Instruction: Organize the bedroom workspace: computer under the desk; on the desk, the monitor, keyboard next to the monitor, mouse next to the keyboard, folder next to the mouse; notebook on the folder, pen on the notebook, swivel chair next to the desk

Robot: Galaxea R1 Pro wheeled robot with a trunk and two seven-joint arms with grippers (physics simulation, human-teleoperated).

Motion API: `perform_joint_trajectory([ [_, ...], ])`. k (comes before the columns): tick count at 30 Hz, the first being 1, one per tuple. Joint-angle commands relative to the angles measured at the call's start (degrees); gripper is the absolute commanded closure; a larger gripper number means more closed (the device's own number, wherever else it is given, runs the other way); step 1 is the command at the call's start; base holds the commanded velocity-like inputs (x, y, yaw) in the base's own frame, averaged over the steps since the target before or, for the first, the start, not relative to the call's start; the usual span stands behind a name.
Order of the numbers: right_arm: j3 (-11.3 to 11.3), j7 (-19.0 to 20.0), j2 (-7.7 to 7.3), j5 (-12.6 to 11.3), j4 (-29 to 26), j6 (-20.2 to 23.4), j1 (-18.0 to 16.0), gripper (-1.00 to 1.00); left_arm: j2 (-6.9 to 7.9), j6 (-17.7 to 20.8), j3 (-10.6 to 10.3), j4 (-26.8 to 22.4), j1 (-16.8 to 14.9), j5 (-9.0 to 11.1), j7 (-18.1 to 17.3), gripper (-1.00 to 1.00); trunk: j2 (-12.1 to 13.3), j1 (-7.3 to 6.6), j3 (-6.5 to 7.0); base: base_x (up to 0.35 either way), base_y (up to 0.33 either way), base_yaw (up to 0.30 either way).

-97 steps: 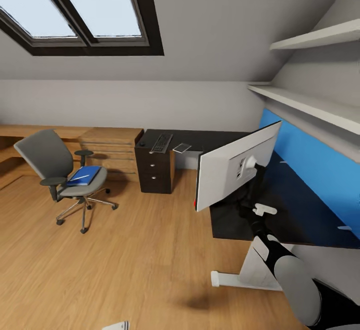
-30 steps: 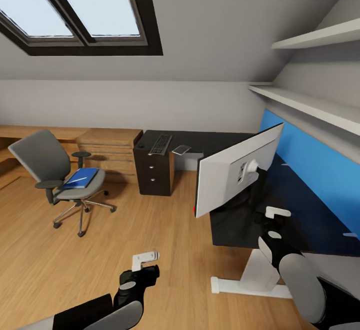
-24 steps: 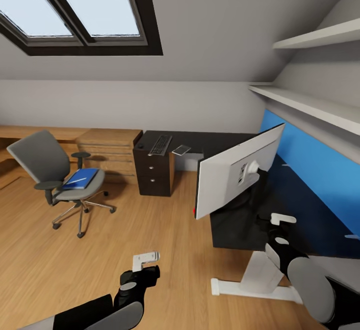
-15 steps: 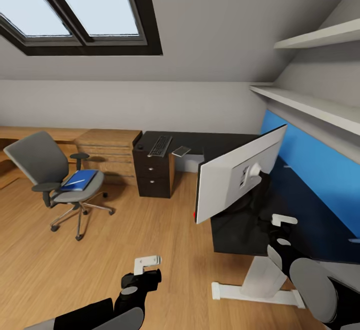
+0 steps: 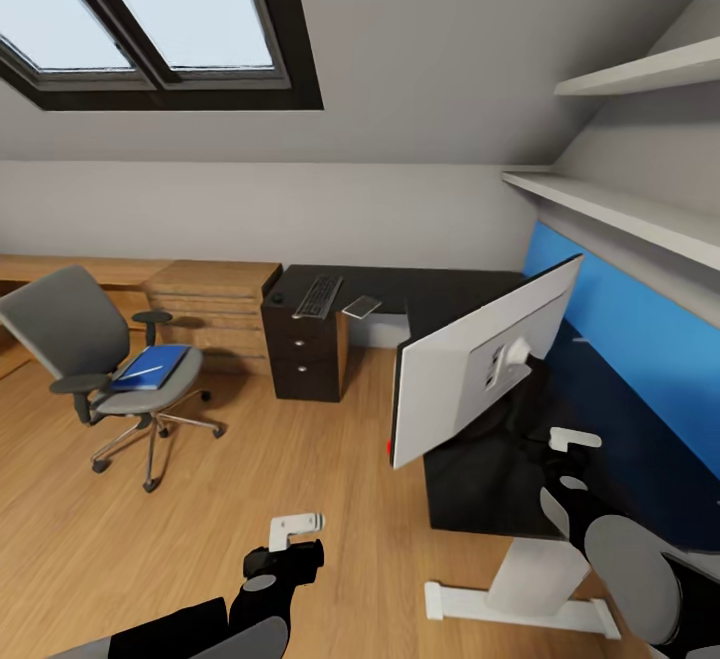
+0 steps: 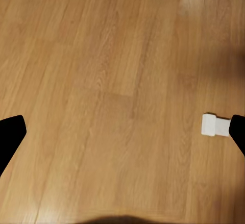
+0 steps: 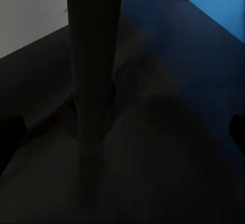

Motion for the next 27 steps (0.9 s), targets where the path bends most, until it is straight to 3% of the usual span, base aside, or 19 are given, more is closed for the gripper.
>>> perform_joint_trajectory([
  [1,-0.37,-0.21,-0.09,0.58,0.11,-0.22,-0.08,-1.0,0.02,0.15,-0.19,-0.07,-0.11,0.14,0.26,-1.0,-0.11,0.05,-0.12,0.153,0.0,0.0],
  [27,-0.4,-0.22,-0.76,0.52,0.07,-0.5,-0.08,-1.0,-0.32,0.11,-2.21,-0.03,-0.11,0.08,0.26,-1.0,-0.11,0.05,-0.12,0.134,0.0,0.0],
])
